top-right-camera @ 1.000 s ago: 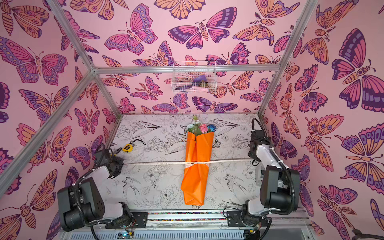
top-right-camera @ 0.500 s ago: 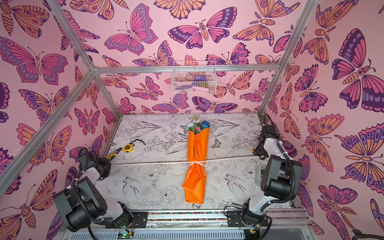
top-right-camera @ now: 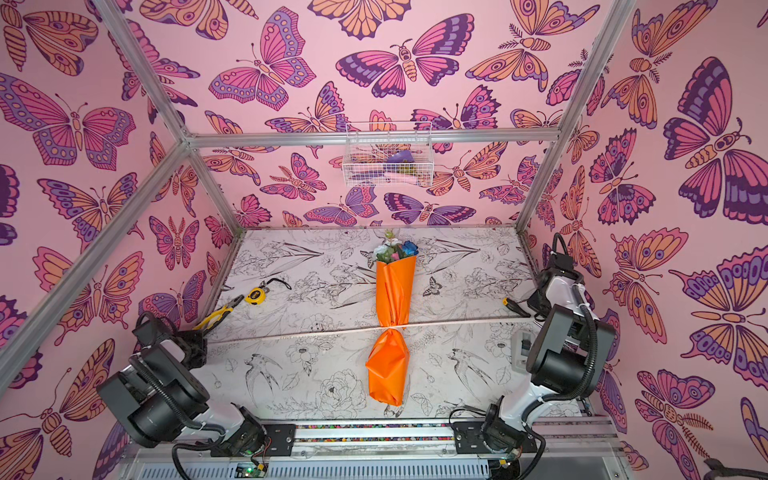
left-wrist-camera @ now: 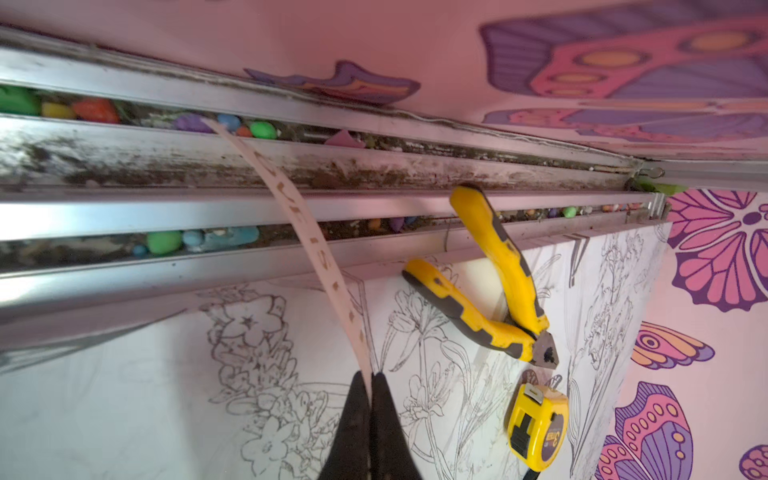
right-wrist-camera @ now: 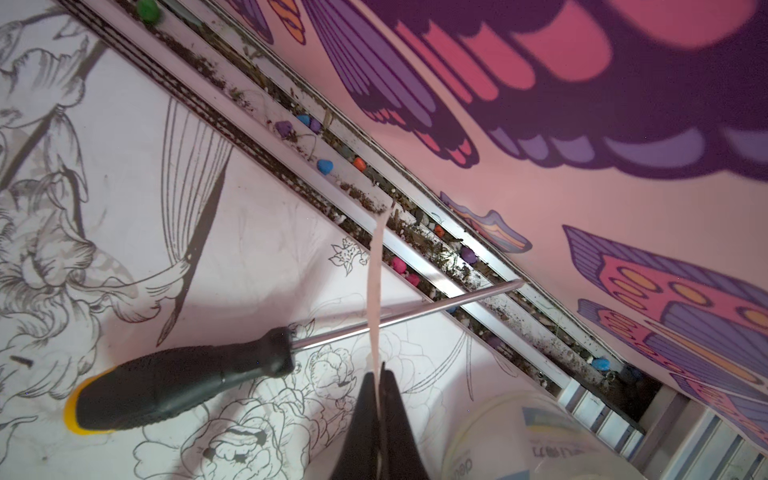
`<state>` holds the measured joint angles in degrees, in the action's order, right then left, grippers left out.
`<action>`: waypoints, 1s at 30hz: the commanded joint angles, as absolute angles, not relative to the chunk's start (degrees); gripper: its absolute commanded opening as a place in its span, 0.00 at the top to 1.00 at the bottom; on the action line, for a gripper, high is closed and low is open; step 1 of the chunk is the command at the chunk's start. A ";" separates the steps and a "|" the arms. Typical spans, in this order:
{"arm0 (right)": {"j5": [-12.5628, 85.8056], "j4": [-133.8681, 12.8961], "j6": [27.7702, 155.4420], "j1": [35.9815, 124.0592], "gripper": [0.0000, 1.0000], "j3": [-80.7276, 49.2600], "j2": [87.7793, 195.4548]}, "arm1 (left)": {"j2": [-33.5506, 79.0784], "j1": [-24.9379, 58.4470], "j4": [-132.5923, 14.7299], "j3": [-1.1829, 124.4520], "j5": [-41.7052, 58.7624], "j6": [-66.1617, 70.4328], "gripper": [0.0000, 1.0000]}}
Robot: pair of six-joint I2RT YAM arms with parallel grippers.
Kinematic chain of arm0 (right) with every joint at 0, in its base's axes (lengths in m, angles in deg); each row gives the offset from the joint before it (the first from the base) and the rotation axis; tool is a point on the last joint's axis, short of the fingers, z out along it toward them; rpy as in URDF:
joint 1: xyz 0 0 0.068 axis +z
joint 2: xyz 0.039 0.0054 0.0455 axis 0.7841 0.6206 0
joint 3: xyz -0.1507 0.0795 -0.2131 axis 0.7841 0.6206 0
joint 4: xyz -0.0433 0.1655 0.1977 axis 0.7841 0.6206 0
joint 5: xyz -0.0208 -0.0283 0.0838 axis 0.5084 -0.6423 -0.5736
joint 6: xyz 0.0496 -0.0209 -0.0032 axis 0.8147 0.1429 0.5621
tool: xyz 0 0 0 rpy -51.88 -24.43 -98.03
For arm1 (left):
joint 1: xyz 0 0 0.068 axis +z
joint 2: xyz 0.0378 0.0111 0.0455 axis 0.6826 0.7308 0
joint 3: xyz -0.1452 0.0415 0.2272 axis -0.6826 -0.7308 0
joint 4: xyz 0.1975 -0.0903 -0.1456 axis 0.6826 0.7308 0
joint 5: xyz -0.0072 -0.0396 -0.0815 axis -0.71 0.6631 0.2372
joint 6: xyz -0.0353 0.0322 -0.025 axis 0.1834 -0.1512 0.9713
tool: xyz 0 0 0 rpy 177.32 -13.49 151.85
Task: Tie the bouquet of fake flowers
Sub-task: 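Draw both ribbon ends farther outward and toward the robot to cinch the cone, then release the ribbon ends and bring both grippers back toward the cinched cone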
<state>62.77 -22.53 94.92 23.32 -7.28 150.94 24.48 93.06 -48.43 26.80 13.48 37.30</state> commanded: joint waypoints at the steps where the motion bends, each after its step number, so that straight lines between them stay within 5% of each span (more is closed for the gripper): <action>1: 66.43 -26.27 94.03 18.82 1.00 -8.75 150.77 | 24.85 97.36 -52.90 29.00 8.47 37.29 1.00; 9: 61.63 -26.98 94.38 17.56 1.00 -7.99 149.74 | 23.49 98.58 -53.21 28.30 11.97 37.30 1.00; 20: 56.91 -29.53 96.82 25.32 0.94 0.67 142.11 | 7.99 88.10 -54.56 20.05 20.82 40.52 0.98; 25: 56.11 -28.17 98.35 30.02 0.55 4.26 138.69 | 3.55 79.87 -54.67 16.61 27.21 42.86 0.69; 30: 55.63 -24.98 99.24 34.24 0.45 5.76 132.85 | 2.70 69.61 -54.25 16.57 32.58 41.33 0.35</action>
